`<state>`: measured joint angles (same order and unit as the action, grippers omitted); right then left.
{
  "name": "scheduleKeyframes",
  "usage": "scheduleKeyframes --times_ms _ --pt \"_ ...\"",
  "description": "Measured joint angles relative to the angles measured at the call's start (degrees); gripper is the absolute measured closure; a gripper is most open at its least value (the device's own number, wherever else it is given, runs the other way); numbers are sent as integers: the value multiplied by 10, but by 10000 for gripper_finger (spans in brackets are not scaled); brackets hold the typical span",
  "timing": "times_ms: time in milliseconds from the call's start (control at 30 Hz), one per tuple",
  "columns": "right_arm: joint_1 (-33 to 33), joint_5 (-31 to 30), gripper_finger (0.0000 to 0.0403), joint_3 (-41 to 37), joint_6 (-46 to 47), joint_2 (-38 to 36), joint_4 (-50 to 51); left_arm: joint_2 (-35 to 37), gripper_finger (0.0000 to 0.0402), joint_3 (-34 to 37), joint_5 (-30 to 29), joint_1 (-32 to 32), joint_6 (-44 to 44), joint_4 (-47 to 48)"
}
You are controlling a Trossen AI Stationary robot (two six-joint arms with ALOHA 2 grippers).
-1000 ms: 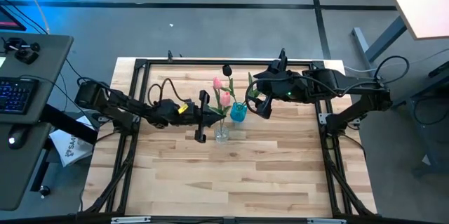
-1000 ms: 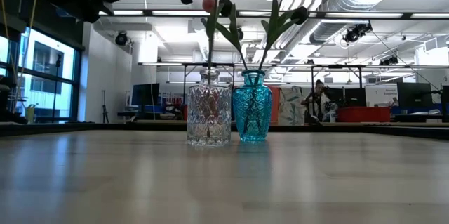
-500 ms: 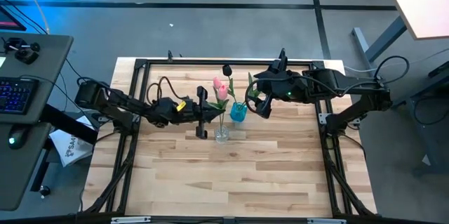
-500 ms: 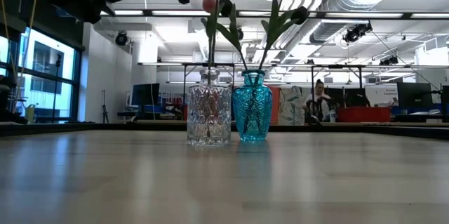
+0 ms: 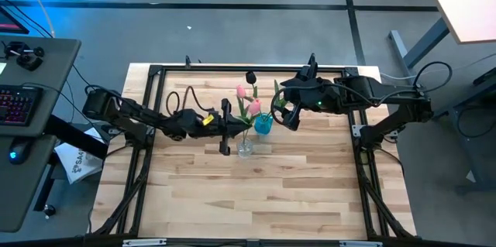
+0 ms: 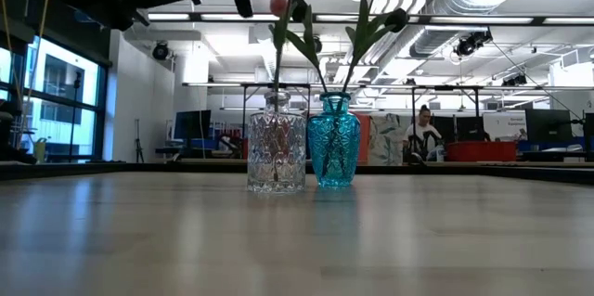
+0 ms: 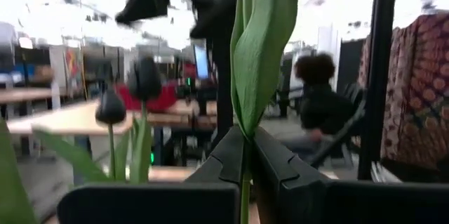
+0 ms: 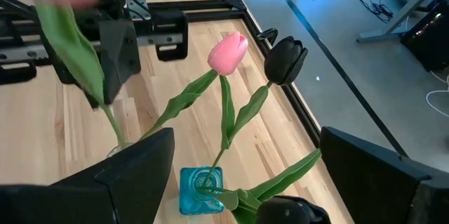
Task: Sort flowers into vase by color
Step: Put the pink tulip into the transparent vase
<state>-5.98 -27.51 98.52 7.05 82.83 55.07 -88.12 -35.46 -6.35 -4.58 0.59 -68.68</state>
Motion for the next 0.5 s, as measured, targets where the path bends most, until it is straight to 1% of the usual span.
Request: scheduleKeyframes --times_ms 133,333,400,500 --pt "0 0 50 0 -6 0 0 -1 401 0 0 0 -18 48" --pt "0 -1 50 0 -6 0 0 -1 394 0 -3 0 -79 45" --pt "0 0 50 0 -6 0 0 -1 389 0 -5 0 -84 46" --pt "0 -1 50 0 -6 0 0 0 375 0 -26 0 -84 63"
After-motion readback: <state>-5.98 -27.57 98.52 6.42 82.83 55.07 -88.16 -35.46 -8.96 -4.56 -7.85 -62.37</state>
